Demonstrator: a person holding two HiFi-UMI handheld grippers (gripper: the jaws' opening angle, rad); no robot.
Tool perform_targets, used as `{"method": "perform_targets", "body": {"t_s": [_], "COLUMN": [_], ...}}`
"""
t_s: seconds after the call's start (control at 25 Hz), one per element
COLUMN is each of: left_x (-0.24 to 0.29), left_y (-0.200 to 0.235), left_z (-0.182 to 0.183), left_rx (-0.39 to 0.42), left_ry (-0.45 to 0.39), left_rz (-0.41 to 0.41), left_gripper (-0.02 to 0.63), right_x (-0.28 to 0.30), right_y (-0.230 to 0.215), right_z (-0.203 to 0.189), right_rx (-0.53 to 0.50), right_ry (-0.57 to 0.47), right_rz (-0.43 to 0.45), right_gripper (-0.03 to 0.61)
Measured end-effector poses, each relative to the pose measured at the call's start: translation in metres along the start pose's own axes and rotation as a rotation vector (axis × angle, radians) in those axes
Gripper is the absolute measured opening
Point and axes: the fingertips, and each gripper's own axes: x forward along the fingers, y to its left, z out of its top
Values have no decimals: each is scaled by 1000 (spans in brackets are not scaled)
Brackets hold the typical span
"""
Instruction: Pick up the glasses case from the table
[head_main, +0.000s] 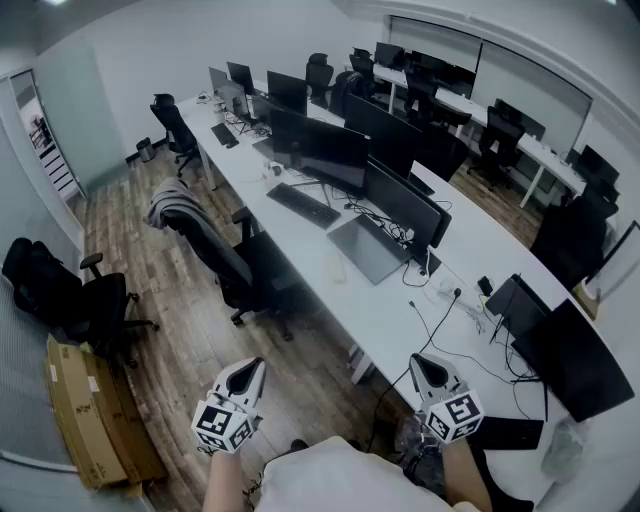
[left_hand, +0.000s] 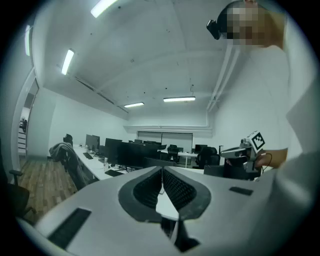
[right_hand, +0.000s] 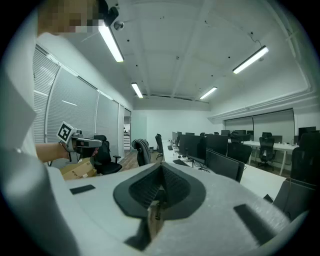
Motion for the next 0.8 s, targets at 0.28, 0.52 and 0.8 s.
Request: {"method": "perform_targets", "body": {"t_s": [0.28,0.52,0.8], "left_x": [-3,-2,-7], "left_y": [2,5,14], "left_z": [4,3,4], "left_rx": [-7,-12,-25], "left_ry": [2,6,14], "left_rz": [9,2,-6], "left_gripper": [11,11,11], "right_x": [2,6,10], "right_y": [4,5,16], "right_z": [3,4,1], "right_rx": [-11,-9,7], "right_ry": [-3,-4,12], "right_rz": [4,-6,-28], "right_gripper": [-3,-2,-2]}}
